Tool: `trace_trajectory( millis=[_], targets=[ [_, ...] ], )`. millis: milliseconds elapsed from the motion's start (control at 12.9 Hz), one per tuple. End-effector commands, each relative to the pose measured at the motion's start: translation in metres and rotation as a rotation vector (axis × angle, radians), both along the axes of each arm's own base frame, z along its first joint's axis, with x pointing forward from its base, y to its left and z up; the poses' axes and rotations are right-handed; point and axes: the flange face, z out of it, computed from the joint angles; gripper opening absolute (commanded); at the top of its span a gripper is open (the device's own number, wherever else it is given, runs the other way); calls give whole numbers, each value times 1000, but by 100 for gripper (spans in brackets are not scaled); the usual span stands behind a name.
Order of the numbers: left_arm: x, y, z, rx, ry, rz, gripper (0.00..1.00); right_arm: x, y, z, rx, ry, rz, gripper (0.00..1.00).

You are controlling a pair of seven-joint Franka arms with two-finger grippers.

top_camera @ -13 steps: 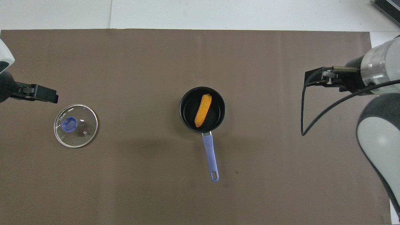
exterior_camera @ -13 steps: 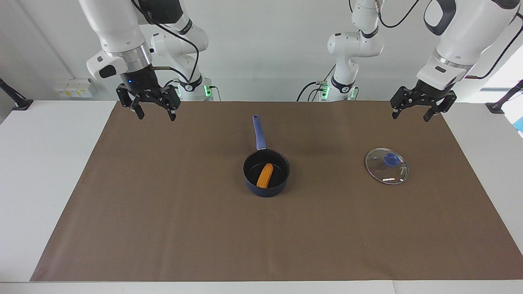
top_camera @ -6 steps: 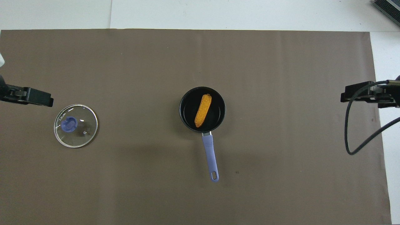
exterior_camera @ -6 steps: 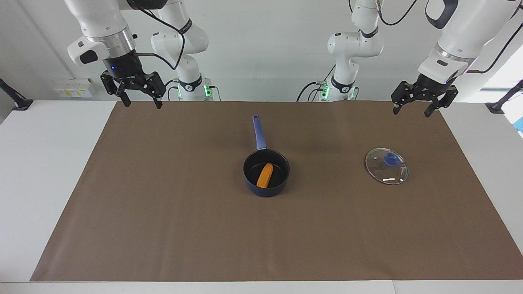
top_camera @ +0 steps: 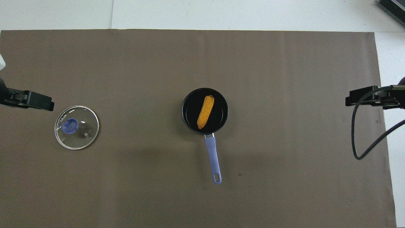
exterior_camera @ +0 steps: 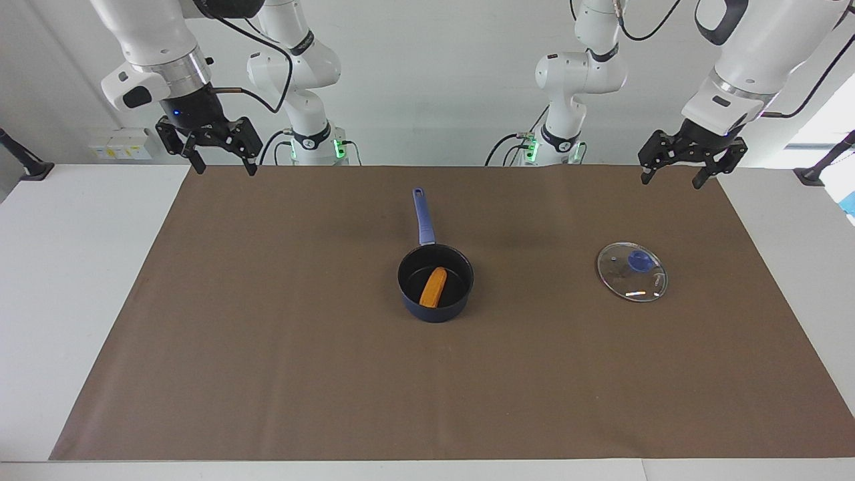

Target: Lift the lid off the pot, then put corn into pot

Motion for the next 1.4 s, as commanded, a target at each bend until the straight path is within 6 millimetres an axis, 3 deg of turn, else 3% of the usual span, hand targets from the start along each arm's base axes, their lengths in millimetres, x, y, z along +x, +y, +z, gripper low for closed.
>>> trace_trajectory(
  millis=[0,233,388,698,853,1319],
  targets=[
    [-12,-1,11,2,0,-3,100,-4,-5,-2,1,-12,25,100],
    [-11,0,12,1,-6,0,100,-3,-7,0,-35,-11,45,100],
    [-11,-1,12,1,-6,-4,100,-4,-11,16,-33,4,42,100],
    [-11,-1,12,1,-6,-1,100,-8,-25,18,-29,50,71,100],
    [-11,-1,12,1,-6,-1,100,0,-20,17,-37,-15,86,100],
    [-11,-1,12,1,-6,-1,100,-3,-20,16,-52,-9,90,100]
  ],
)
